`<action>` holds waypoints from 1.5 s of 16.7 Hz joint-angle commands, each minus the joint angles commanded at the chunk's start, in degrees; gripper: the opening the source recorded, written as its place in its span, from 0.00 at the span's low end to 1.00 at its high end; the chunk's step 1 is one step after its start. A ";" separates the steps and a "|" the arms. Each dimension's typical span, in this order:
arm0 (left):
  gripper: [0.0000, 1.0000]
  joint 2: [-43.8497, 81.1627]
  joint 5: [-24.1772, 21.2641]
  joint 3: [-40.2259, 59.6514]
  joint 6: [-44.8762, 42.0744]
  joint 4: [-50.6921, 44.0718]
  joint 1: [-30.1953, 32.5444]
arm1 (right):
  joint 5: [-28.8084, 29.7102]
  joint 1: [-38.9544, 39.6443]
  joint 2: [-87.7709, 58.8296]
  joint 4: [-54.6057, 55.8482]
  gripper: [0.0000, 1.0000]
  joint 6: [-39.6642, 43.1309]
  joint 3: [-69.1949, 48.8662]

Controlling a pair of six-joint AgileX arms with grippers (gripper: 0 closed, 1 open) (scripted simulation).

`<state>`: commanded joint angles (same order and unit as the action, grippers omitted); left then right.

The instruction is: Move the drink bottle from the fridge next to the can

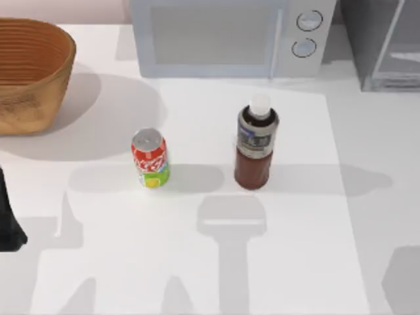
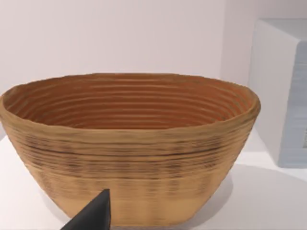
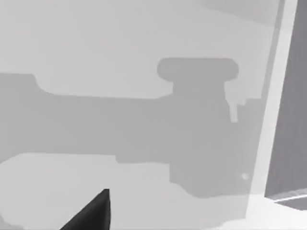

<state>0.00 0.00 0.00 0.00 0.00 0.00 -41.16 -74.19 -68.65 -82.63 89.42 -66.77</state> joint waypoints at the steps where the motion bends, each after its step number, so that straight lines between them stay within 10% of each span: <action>1: 1.00 0.00 0.00 0.00 0.00 0.00 0.00 | -2.12 -5.03 -6.03 -0.27 1.00 5.49 -1.65; 8: 1.00 0.00 0.00 0.00 0.00 0.00 0.00 | -11.72 -27.44 -33.17 -2.39 1.00 27.25 -9.06; 16: 1.00 0.00 0.00 0.00 0.00 0.00 0.00 | -12.74 -29.28 -35.76 -2.77 1.00 28.47 -9.75; 25: 1.00 0.00 0.00 0.00 0.00 0.00 0.00 | -9.82 -13.20 -36.61 19.24 1.00 1.80 -9.17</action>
<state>0.00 0.00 0.00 0.00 0.00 0.00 -50.97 -87.39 -105.27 -63.39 91.22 -75.94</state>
